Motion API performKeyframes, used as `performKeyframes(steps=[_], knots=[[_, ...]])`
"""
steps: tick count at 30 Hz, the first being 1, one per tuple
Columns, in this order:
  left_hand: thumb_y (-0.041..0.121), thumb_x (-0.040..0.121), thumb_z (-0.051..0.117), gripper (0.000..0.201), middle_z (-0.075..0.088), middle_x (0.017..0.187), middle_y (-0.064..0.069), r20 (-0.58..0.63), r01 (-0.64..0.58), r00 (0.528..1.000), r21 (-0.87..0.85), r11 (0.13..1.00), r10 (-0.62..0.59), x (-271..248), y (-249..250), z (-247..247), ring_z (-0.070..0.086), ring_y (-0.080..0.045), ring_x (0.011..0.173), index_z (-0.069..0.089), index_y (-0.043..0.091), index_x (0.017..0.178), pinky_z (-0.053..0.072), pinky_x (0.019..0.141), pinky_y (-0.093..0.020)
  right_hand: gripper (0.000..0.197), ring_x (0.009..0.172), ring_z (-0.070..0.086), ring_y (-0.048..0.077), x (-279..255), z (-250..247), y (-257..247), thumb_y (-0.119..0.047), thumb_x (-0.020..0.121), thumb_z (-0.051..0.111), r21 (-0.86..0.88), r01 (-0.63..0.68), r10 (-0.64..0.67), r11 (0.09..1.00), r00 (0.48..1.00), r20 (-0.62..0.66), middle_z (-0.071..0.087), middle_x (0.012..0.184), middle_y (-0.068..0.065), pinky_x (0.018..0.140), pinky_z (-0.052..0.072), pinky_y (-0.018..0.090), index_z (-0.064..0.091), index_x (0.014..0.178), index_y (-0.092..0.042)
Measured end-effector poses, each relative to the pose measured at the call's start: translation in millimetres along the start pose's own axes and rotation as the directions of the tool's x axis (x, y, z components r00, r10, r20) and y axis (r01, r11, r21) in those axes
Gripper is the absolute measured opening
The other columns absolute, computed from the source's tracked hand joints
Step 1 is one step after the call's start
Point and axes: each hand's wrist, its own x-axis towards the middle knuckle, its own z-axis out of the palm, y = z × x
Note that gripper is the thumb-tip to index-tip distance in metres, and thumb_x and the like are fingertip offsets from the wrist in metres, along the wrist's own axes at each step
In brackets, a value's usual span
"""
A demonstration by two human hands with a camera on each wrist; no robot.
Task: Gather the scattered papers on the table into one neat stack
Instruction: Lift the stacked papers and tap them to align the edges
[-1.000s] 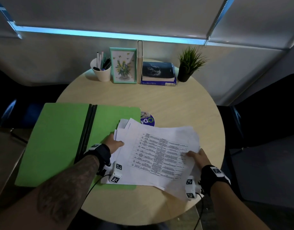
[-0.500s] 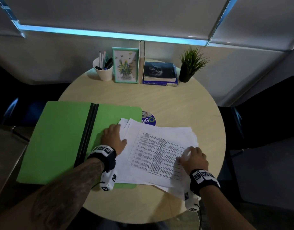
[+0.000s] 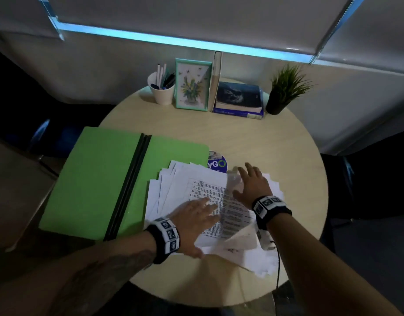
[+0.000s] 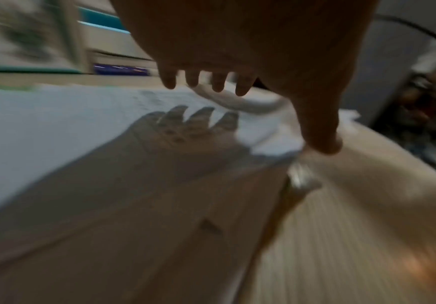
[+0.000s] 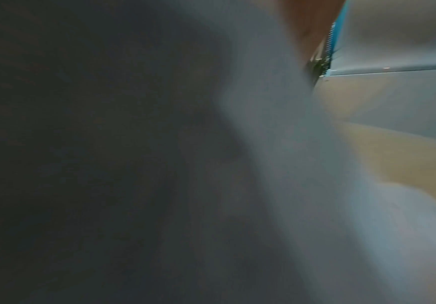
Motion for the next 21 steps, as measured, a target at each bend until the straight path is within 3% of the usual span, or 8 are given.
performKeyframes(steps=[3,5,7,10,13,18,21], knots=[[0.071,0.063,0.064,0.111,0.013,0.158,-0.012,0.095,-0.056,0.994,0.102,0.993,0.047,5.9,10.3,13.3,0.010,-0.043,0.143,0.016,0.020,0.149,0.025,0.109,-0.061,0.088,0.142,0.027,0.029,20.9,-2.9,0.6,-0.054,0.079,0.064,-0.061,0.058,-0.049,0.996,0.989,0.143,0.025,0.157,0.003,0.112,0.033,0.046,0.021,0.150,-0.026],[0.065,0.067,0.064,0.106,0.009,0.160,-0.010,0.091,-0.012,0.996,0.064,0.998,0.006,6.4,9.9,12.4,0.007,-0.042,0.144,0.013,0.022,0.149,0.022,0.112,-0.060,0.088,0.132,0.041,0.029,24.9,-2.7,6.9,-0.061,0.075,0.065,-0.075,0.084,-0.066,0.994,0.975,0.214,0.038,0.149,0.001,0.105,0.040,0.046,0.027,0.146,-0.028],[0.058,0.075,0.062,0.096,0.004,0.161,-0.008,0.092,-0.004,0.996,0.041,0.999,0.000,5.4,8.2,12.3,0.002,-0.040,0.146,0.011,0.025,0.150,0.019,0.114,-0.059,0.096,0.128,0.044,0.031,21.2,-4.1,15.9,-0.061,0.070,0.071,-0.113,0.094,-0.062,0.989,0.965,0.256,0.040,0.145,0.002,0.103,0.042,0.045,0.025,0.147,-0.028],[0.056,0.086,0.056,0.083,-0.001,0.162,-0.006,0.106,-0.034,0.994,0.024,0.999,0.032,3.1,4.5,14.1,-0.003,-0.037,0.148,0.012,0.028,0.151,0.017,0.115,-0.059,0.106,0.125,0.045,0.031,11.0,-3.6,32.4,-0.061,0.063,0.076,-0.184,0.103,-0.049,0.978,0.960,0.276,0.041,0.142,0.003,0.101,0.042,0.042,0.023,0.148,-0.026],[0.059,0.088,0.051,0.080,-0.002,0.163,-0.004,0.146,-0.062,0.987,0.000,0.998,0.062,4.5,1.1,13.3,-0.006,-0.034,0.149,0.013,0.030,0.152,0.014,0.117,-0.057,0.099,0.123,0.048,0.029,2.0,-3.9,42.9,-0.063,0.064,0.073,-0.134,0.043,-0.001,0.990,0.955,0.298,0.043,0.137,0.004,0.099,0.044,0.041,0.030,0.146,-0.027],[0.059,0.086,0.056,0.082,0.001,0.163,-0.005,0.181,-0.098,0.979,0.036,0.995,0.090,9.1,1.0,4.6,-0.003,-0.034,0.148,0.017,0.028,0.152,0.016,0.117,-0.056,0.091,0.118,0.054,0.031,-9.2,-5.0,41.3,-0.065,0.070,0.067,-0.025,-0.037,0.042,0.999,0.956,0.291,0.042,0.139,0.003,0.095,0.048,0.043,0.031,0.145,-0.030],[0.051,0.085,0.063,0.084,0.000,0.163,-0.006,0.189,-0.114,0.977,0.047,0.992,0.104,8.3,2.1,3.5,-0.003,-0.034,0.149,0.018,0.027,0.152,0.015,0.117,-0.056,0.084,0.119,0.055,0.030,-18.2,-4.4,37.3,-0.074,0.074,0.055,-0.052,-0.112,0.122,0.992,0.948,0.295,0.050,0.135,0.003,0.099,0.043,0.043,0.034,0.143,-0.031]])
